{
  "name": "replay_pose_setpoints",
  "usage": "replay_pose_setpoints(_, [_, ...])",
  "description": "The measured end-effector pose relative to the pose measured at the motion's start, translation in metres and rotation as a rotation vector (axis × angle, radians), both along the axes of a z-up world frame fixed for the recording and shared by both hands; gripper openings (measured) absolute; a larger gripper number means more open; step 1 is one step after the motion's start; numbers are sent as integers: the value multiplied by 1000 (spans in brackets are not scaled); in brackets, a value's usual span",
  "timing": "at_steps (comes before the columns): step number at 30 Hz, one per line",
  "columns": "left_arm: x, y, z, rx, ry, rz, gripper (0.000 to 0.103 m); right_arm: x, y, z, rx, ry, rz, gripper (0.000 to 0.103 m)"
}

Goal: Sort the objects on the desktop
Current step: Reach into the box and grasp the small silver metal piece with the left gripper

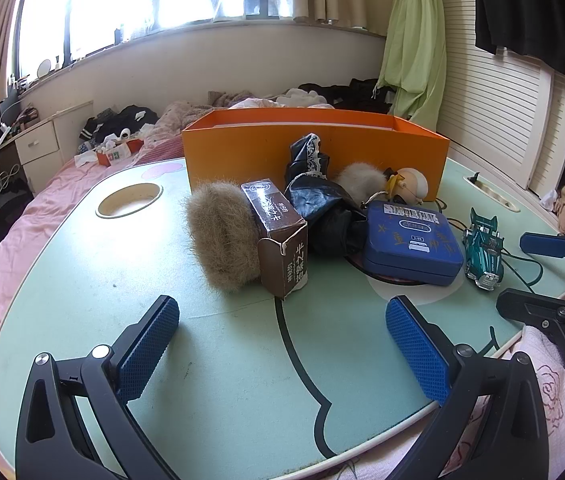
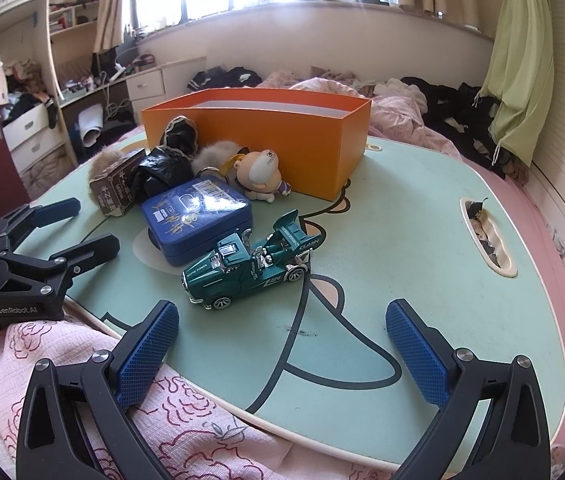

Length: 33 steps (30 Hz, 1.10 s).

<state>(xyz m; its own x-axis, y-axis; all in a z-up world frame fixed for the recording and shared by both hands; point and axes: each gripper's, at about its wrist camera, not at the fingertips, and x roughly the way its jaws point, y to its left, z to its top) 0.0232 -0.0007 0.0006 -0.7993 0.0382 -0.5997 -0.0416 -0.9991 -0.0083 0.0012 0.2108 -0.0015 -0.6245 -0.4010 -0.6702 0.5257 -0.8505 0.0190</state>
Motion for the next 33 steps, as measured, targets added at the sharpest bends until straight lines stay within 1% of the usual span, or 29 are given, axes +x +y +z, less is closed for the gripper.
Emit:
replay_pose_setpoints(18, [1, -1, 0, 1, 0, -2, 103, 2, 0, -1, 0, 2, 1, 103])
replay_pose_setpoints(21, [1, 0, 2, 2, -10, -7, 103, 2, 0, -1, -1, 2, 1, 103])
replay_pose_setpoints(23, [1, -1, 5, 17, -20, -17, 103, 2, 0, 0, -1, 1, 1, 103])
replay_pose_setpoints(25, [4, -4, 14, 47, 4, -23, 103, 1, -1, 1, -2, 1, 2, 103])
replay_pose_setpoints(28, [10, -9, 41, 71, 65, -29, 103, 2, -1, 1, -2, 1, 1, 103])
replay_pose_setpoints(29, [8, -9, 51, 72, 72, -31, 103, 2, -1, 1, -2, 1, 1, 103])
replay_pose_setpoints(31, [-5, -9, 73, 76, 60, -39, 103, 2, -1, 1, -2, 1, 1, 103])
replay_pose_setpoints(33, [-27, -5, 92, 94, 20, -71, 102, 2, -1, 1, -2, 1, 1, 103])
